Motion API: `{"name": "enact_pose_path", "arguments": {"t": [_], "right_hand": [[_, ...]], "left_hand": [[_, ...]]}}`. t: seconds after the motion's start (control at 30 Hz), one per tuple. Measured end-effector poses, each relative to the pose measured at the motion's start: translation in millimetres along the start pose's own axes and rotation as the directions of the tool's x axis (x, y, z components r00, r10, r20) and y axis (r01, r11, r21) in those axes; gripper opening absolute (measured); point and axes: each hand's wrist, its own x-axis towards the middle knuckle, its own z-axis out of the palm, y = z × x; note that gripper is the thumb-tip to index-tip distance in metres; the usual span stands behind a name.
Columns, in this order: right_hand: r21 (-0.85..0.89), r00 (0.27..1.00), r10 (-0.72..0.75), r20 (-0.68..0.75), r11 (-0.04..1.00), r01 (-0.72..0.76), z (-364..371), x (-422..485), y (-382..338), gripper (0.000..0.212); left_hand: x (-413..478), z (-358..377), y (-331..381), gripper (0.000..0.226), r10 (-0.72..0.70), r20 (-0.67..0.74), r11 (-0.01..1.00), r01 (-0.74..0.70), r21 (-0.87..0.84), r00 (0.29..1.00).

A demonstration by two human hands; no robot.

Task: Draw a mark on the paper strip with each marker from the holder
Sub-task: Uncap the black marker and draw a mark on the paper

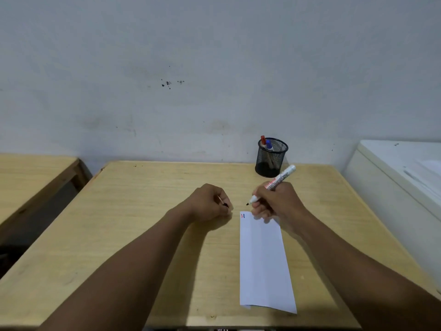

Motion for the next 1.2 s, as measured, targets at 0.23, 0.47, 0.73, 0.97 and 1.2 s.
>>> {"name": "enact_pose_path", "arguments": {"t": [0.23,0.47,0.73,0.97,1.2], "right_hand": [[-0.093,0.988,-0.098,-0.121,0.992,0.087,7,-3,35,0.014],[-0.172,0.977,-0.167,-0.129,0.974,0.144,10,-5,40,0.011],[-0.220,0.979,-0.175,-0.104,0.964,0.149,11,-6,43,0.014],[-0.035,0.983,-0.117,-0.143,0.993,0.113,7,-1,41,0.015],[0.100,0.983,-0.007,-0.183,0.995,0.025,3,0,18,0.013]], "left_hand": [[-6,16,0,0.010,0.054,-0.041,0.983,-0.046,0.177,0.998],[-3,15,-1,0.016,0.072,-0.024,0.975,-0.066,0.211,0.997],[-3,14,0,0.019,0.054,-0.025,0.983,-0.049,0.179,0.998],[-3,15,0,0.019,0.033,-0.037,0.990,-0.028,0.140,0.999],[0,5,2,0.012,0.006,-0.069,0.990,-0.015,-0.139,0.998]]}}
